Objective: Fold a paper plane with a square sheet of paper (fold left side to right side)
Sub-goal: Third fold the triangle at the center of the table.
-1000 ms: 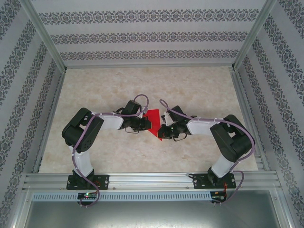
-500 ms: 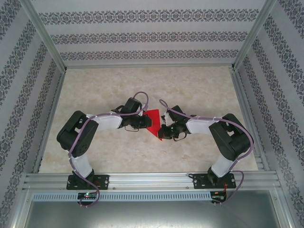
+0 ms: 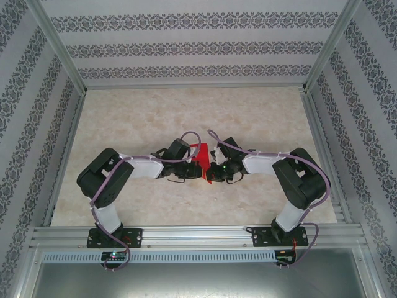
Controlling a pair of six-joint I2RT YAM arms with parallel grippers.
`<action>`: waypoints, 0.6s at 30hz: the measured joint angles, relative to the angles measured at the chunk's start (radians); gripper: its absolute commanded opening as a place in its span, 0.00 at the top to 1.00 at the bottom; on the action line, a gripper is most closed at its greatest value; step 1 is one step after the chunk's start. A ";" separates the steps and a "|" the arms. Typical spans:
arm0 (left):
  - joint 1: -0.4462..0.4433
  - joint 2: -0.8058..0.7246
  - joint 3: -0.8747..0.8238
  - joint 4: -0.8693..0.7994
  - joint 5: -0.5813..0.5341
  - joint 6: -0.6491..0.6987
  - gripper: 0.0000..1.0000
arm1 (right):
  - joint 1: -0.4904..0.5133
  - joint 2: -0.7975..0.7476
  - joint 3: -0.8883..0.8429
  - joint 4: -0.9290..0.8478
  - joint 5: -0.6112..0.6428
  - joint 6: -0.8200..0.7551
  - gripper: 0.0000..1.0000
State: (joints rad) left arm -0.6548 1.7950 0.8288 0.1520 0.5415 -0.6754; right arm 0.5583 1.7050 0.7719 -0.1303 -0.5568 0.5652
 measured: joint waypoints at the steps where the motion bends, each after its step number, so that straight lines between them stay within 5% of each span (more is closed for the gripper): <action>1: 0.000 0.004 -0.007 0.015 0.000 -0.005 0.96 | 0.000 0.000 0.000 0.000 0.000 -0.002 1.00; 18: 0.000 0.011 -0.017 0.074 -0.014 -0.016 0.96 | 0.000 0.006 0.014 -0.024 0.001 -0.016 1.00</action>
State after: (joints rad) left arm -0.6548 1.8065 0.8116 0.2256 0.5278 -0.6914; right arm 0.5583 1.7111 0.7864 -0.1539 -0.5560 0.5491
